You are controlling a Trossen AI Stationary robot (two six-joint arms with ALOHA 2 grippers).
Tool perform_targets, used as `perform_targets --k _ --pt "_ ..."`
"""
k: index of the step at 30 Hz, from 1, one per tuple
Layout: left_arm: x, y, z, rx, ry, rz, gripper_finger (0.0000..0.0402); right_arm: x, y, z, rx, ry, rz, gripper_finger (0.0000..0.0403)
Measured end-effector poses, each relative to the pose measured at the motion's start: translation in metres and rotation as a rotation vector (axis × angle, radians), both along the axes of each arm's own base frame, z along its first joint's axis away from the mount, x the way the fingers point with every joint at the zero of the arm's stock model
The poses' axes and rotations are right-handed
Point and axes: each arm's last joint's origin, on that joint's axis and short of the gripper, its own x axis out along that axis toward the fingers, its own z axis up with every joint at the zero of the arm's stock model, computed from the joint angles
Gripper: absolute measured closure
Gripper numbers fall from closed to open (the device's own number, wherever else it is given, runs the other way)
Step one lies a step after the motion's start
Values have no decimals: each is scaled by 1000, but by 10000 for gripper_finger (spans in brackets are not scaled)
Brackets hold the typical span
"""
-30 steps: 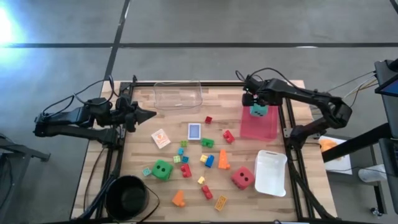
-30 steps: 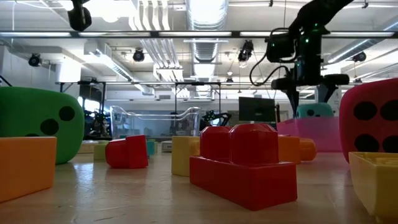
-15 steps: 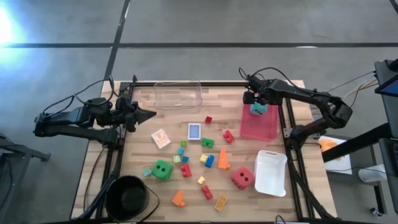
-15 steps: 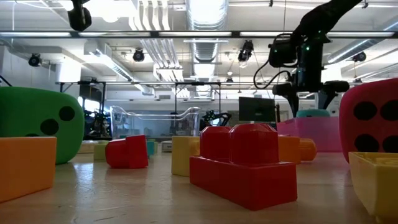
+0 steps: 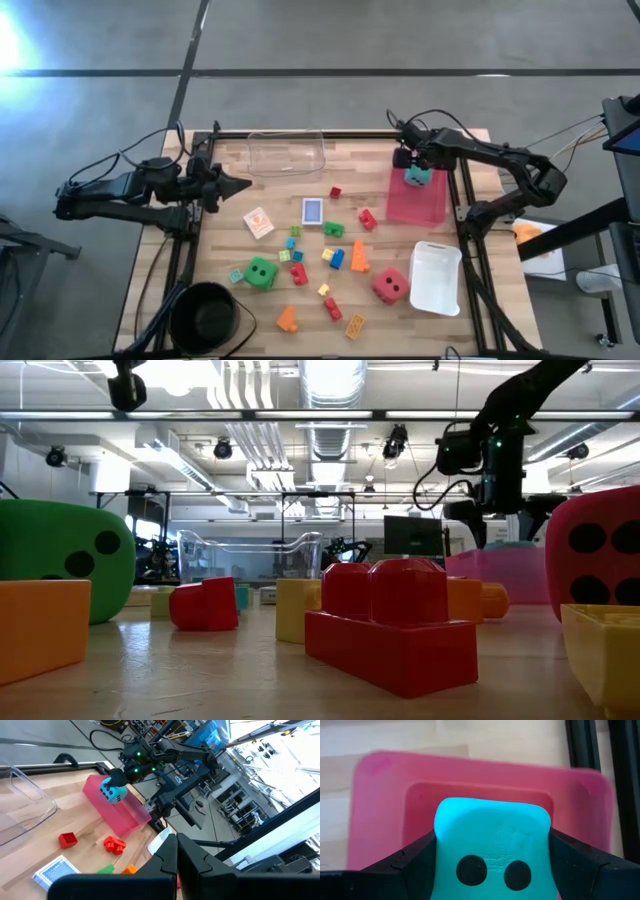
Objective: Pick & Place Toys
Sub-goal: Put the blue dice into the red bin
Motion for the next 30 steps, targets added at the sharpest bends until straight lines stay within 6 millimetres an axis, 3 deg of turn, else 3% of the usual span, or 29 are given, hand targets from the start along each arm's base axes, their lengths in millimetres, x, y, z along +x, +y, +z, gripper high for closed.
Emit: perform_targets --k 5,12,24,30 --pt "3 0 -1 -1 12 0 399 -3 3 -8 8 1 -24 103" --pt "8 0 -4 -4 33 0 399 -3 3 -8 7 5 -26 16" --pt "8 -1 -5 -43 37 -33 399 1 -1 8 3 11 7 21" --pt "8 -2 -5 -49 37 -58 399 1 -2 6 3 14 -1 20"
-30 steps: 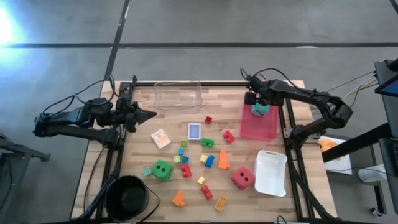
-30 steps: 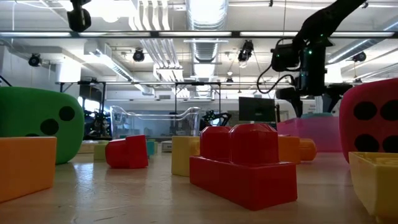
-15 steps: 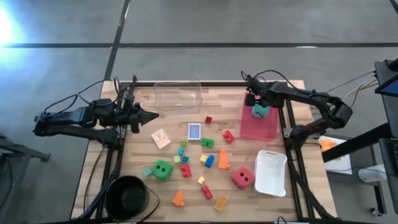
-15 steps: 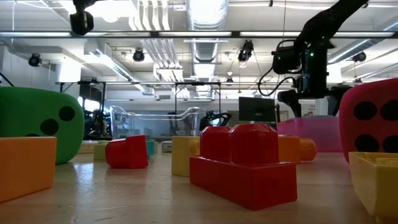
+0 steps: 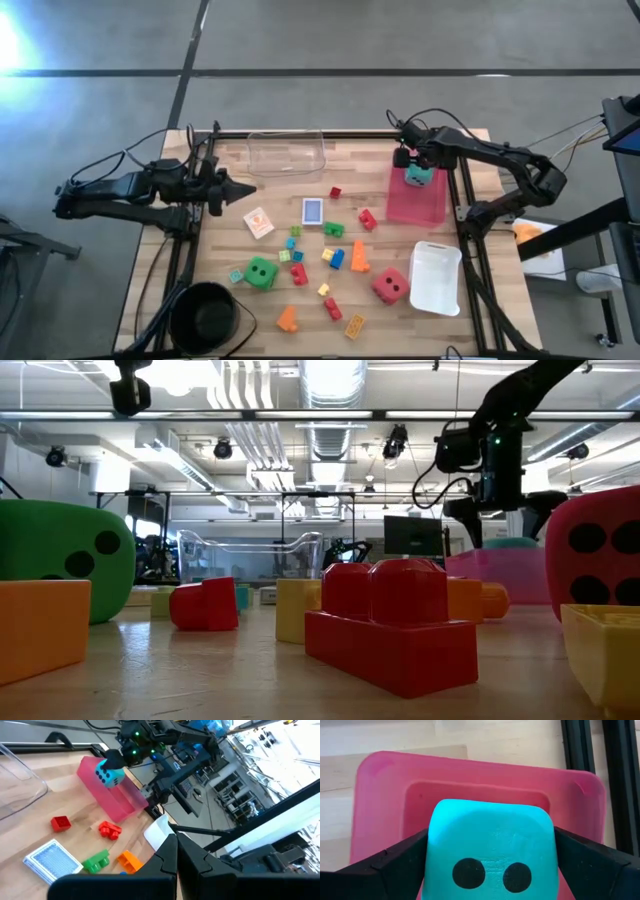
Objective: Pick & Place Toys
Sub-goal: Put the blue dice into the red bin
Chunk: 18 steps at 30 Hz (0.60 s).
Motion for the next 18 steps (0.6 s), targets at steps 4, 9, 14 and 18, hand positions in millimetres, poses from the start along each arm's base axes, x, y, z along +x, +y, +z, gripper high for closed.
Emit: perform_targets --k 4,9,14,18 --pt "0 0 0 -14 -2 2 399 0 0 0 -1 0 0 19" --pt "0 0 0 -19 -2 3 399 1 0 0 -3 -4 -2 19" --pt "0 0 0 -23 -3 3 399 1 1 0 2 10 38 19" --pt "0 0 0 -23 -3 4 399 1 1 0 16 -8 32 19"
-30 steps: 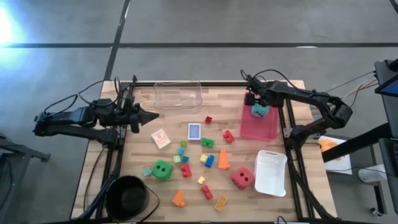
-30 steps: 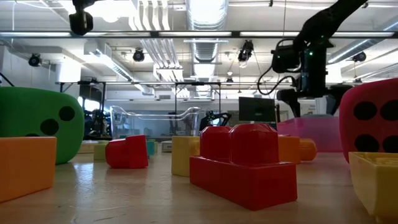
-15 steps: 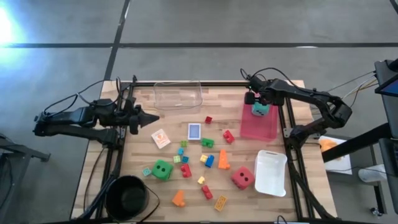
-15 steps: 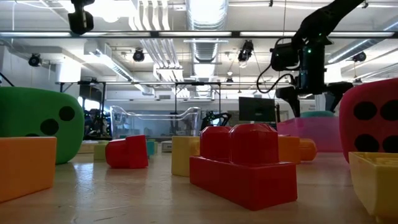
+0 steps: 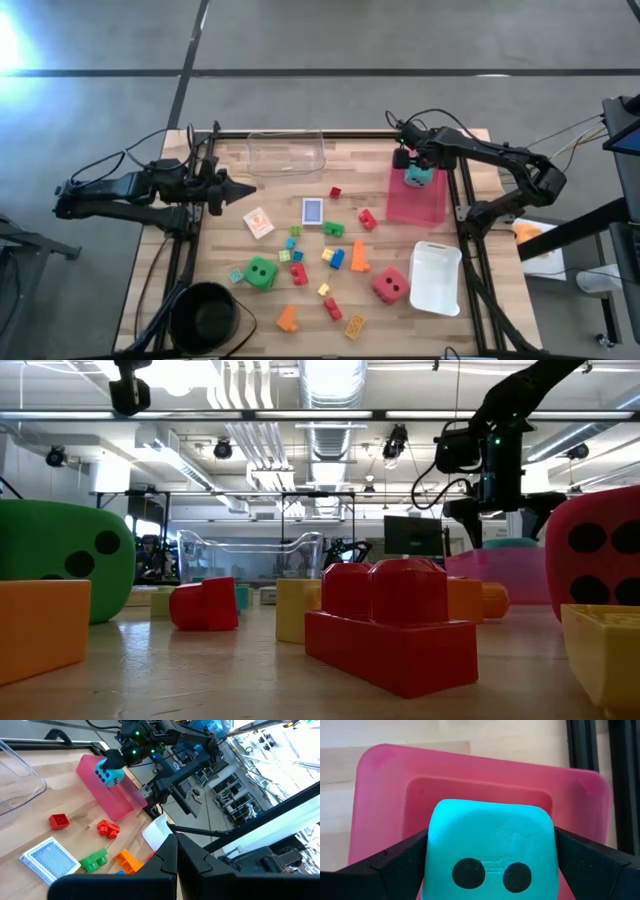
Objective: Pick & Place Toys
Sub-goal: Put the blue dice into the red bin
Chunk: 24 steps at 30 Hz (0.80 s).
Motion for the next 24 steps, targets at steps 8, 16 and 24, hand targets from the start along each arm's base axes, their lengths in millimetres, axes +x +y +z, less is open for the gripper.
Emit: perform_targets --k 8,16,24 --pt "0 0 0 -1 0 -8 399 1 0 0 20 -22 4 19" --pt "0 -1 0 -4 0 -27 399 1 0 0 21 -24 1 19" --pt "0 -1 0 -6 0 -41 399 1 -2 -5 42 -18 -25 19"
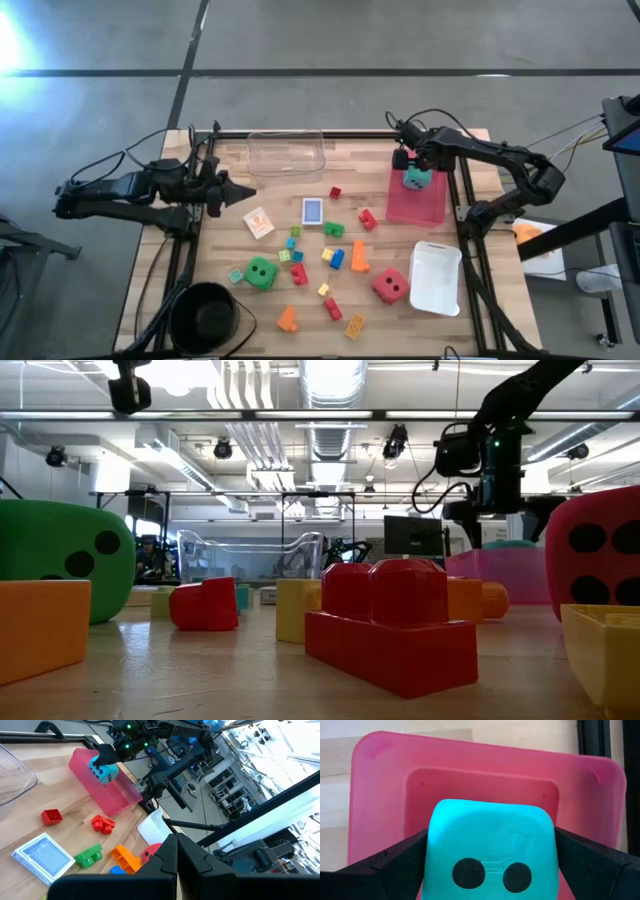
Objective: Pick & Place Toys
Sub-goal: Put the blue dice into the red bin
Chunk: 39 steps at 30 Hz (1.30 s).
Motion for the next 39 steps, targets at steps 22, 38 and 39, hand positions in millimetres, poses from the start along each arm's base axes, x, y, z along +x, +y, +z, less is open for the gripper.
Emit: perform_targets --k 22,38,39 --pt "0 -1 -1 -27 7 -40 399 5 0 8 65 -26 1 18" --pt "0 -1 -2 -24 22 -38 399 6 -1 12 64 -53 -58 18" --pt "0 -1 -2 -24 22 -38 399 6 -1 13 61 -55 -52 18"
